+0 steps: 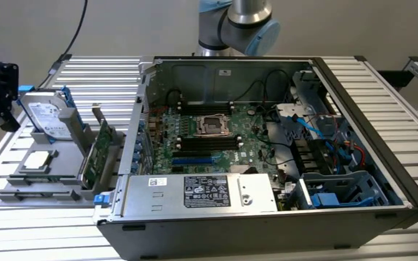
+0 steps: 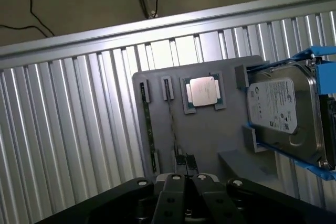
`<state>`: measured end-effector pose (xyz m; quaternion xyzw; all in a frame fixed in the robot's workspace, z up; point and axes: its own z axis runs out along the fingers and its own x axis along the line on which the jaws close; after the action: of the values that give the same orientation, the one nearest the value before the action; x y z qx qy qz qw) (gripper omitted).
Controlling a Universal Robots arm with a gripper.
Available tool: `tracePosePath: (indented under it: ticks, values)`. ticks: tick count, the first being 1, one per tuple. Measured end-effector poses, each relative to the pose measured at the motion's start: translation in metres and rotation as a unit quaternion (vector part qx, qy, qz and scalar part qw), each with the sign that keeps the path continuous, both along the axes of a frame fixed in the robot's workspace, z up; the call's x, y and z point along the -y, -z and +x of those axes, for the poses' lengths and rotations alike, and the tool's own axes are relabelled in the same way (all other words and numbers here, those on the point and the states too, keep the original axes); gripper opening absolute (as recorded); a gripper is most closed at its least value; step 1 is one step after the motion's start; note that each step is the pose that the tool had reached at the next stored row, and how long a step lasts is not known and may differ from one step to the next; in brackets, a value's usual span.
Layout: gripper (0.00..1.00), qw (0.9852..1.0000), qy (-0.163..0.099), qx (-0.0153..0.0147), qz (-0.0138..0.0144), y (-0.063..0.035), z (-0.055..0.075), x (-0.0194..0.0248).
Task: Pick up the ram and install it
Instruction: 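Pick up the ram and move it above insertion slot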
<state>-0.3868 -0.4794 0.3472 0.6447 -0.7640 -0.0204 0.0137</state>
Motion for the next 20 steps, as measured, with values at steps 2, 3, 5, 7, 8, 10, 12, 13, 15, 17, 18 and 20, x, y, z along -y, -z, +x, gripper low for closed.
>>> tracePosePath:
  ticks: [2, 3, 5, 7, 8, 10, 12, 13, 15, 17, 18, 20]
  values:
    - [0.11, 1.0000, -0.004, 0.0000, 0.0000, -0.0001, 0.000, 0.0000]
    - [0.11, 1.0000, -0.004, -0.0001, -0.0001, -0.0001, 0.000, 0.0000]
    - [0.17, 1.0000, -0.004, -0.0001, -0.0001, -0.0001, 0.000, 0.0000]
    - [0.23, 1.0000, -0.004, 0.0000, 0.0000, 0.0000, 0.000, 0.0000]
    - [0.23, 1.0000, -0.004, 0.0000, 0.0000, 0.0004, 0.000, 0.0000]
    - [0.30, 1.0000, -0.005, 0.0000, 0.0000, 0.0035, 0.000, 0.0002]
    - [0.30, 1.0000, -0.006, 0.0000, 0.0000, 0.0070, 0.000, 0.0015]
    - [0.30, 1.0000, -0.008, -0.0004, -0.0001, 0.0087, 0.000, 0.0029]
    - [0.30, 0.9999, -0.011, -0.0025, 0.0000, 0.0120, 0.000, 0.0063]
    - [0.30, 0.9999, -0.015, -0.0047, 0.0001, 0.0152, 0.000, 0.0098]
    - [0.30, 0.9998, -0.018, -0.0058, 0.0001, 0.0168, 0.000, 0.0116]
    - [0.30, 0.9997, -0.022, -0.0082, 0.0002, 0.0202, 0.000, 0.0151]
